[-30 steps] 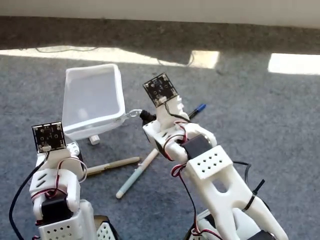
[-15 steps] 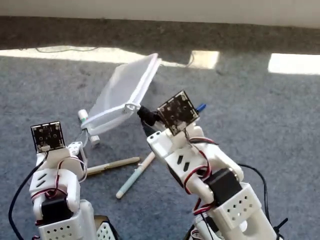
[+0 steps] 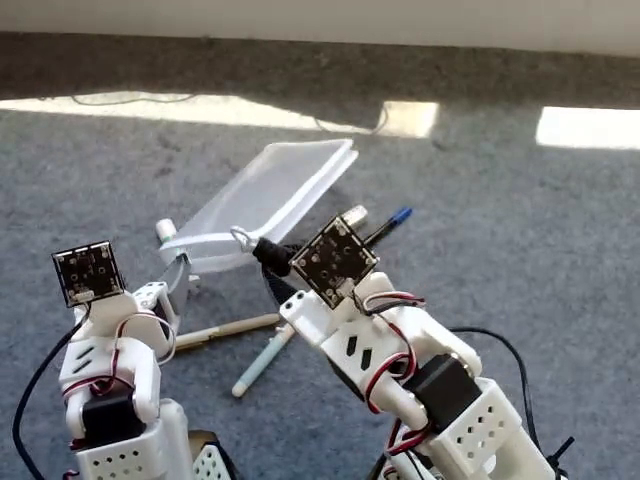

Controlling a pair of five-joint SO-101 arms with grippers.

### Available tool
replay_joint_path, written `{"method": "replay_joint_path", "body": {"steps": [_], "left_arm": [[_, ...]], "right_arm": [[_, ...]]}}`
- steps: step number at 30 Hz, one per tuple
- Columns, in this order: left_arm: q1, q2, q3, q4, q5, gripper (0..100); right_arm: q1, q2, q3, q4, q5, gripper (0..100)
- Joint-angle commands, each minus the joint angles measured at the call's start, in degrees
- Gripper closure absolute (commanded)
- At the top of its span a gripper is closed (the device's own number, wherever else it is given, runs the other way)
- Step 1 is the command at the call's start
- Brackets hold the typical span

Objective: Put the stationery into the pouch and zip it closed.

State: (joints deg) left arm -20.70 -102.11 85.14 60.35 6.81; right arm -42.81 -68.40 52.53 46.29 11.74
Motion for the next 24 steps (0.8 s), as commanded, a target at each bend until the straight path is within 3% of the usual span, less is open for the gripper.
{"method": "replay_joint_path", "body": {"steps": [1,24], "left_arm": [[1.8,-0.3,-3.4,1.6,0.6,68],[-0.4,-0.3,-2.2,0.1,3.0,69]], "right_arm": [[-0.5,-1.3,-0.8,0.1,0.8,99.4],[-2.0,-14.2,-3.8,8.0,3.3,99.4]]}}
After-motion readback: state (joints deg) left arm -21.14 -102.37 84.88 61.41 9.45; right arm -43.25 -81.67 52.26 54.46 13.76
